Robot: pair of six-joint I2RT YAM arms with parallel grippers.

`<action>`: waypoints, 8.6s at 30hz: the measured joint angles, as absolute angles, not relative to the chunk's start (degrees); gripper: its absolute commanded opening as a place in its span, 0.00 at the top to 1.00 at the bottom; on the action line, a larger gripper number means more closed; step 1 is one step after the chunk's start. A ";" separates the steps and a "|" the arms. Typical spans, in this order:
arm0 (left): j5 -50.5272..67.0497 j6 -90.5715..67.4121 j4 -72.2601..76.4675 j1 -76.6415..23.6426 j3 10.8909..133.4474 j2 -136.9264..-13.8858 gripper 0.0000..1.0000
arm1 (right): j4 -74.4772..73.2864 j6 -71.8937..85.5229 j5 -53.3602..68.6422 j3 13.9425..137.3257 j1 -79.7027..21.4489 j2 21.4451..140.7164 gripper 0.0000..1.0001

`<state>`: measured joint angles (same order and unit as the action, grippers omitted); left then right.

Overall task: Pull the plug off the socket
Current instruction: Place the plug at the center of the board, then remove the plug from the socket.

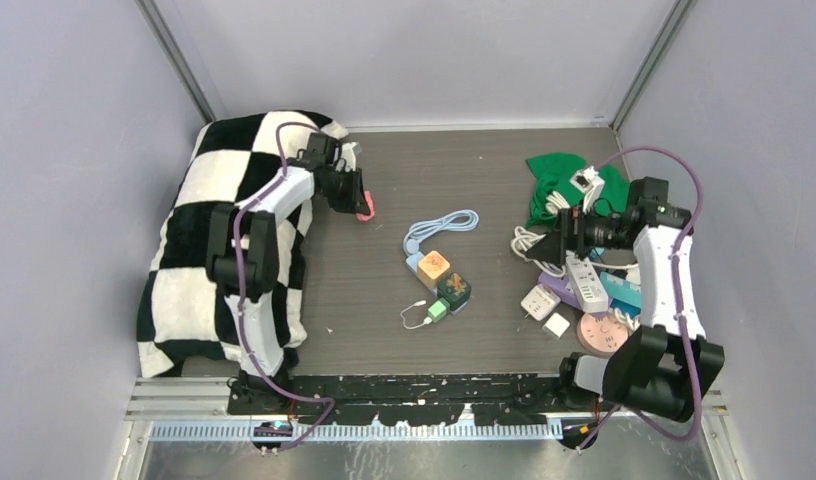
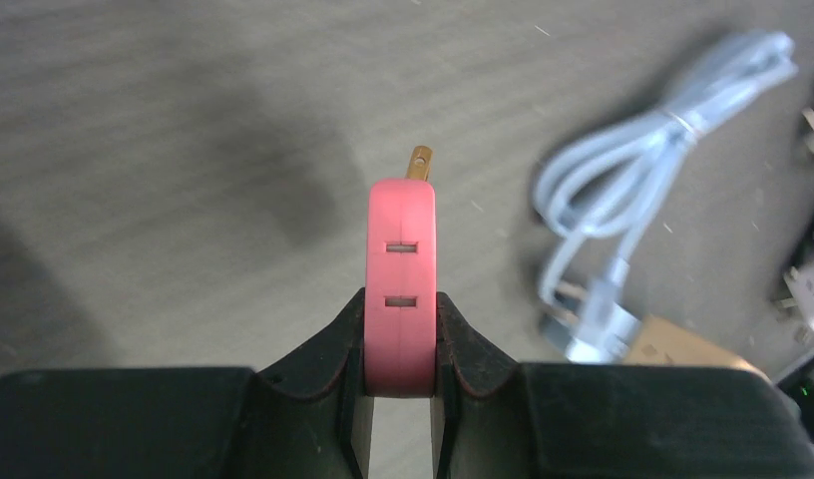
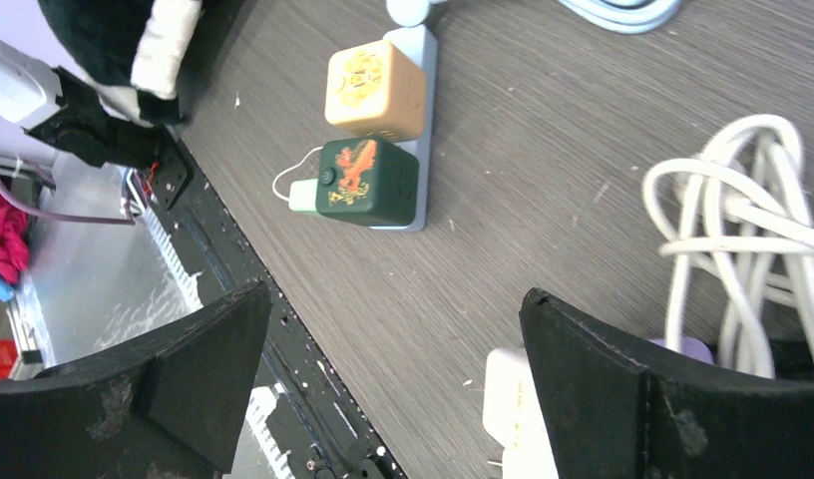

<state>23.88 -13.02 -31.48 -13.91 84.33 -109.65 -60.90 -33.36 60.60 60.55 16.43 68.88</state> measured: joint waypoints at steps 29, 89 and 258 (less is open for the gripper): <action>14.52 -19.07 -36.62 -8.88 94.94 -114.21 0.00 | -69.67 -34.06 50.87 73.91 21.65 81.03 0.00; 16.12 -42.39 -3.18 -35.86 20.32 -29.15 0.13 | -60.86 -21.67 35.11 65.10 -7.94 76.79 0.00; -20.56 -9.80 49.39 -70.57 20.67 -87.48 1.00 | -41.43 -1.37 11.44 67.07 -40.53 92.77 0.83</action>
<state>-20.56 -9.80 49.39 -70.57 20.67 -87.48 -41.43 -1.37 11.44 67.07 -40.53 92.77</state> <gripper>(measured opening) 0.303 0.640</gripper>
